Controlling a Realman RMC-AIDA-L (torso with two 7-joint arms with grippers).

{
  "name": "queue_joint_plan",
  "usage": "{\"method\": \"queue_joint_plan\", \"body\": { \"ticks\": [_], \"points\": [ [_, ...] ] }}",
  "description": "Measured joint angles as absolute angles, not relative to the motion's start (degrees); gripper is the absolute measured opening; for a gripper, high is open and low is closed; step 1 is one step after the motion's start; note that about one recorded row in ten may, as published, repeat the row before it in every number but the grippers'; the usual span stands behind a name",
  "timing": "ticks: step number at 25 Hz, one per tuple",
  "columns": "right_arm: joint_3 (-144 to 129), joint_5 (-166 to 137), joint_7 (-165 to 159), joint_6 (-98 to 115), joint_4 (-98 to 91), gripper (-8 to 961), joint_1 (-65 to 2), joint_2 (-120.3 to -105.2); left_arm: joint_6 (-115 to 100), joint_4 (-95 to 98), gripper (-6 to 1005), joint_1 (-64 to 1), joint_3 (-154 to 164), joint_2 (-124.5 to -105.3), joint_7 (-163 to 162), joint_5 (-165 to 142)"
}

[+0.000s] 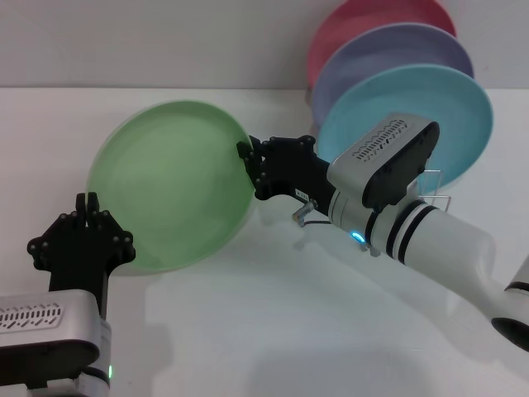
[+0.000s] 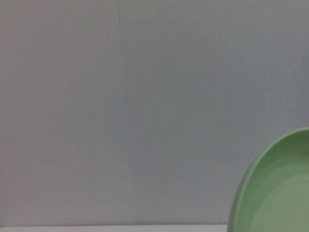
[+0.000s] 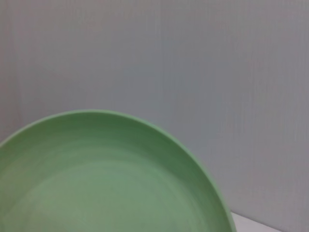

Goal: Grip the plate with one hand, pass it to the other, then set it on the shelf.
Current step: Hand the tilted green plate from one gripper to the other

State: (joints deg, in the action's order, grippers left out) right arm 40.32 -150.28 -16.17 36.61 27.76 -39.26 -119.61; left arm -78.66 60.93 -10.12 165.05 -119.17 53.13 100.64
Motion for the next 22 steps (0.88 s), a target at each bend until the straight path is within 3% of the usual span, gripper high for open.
{"method": "queue_joint_plan", "body": {
  "ticks": [22],
  "points": [
    [40.63, -150.29, -16.17, 36.25, 27.92, 46, -39.3, -119.71, -78.56, 60.75, 161, -10.2, 165.06, -119.18, 52.99, 100.64]
  ]
}}
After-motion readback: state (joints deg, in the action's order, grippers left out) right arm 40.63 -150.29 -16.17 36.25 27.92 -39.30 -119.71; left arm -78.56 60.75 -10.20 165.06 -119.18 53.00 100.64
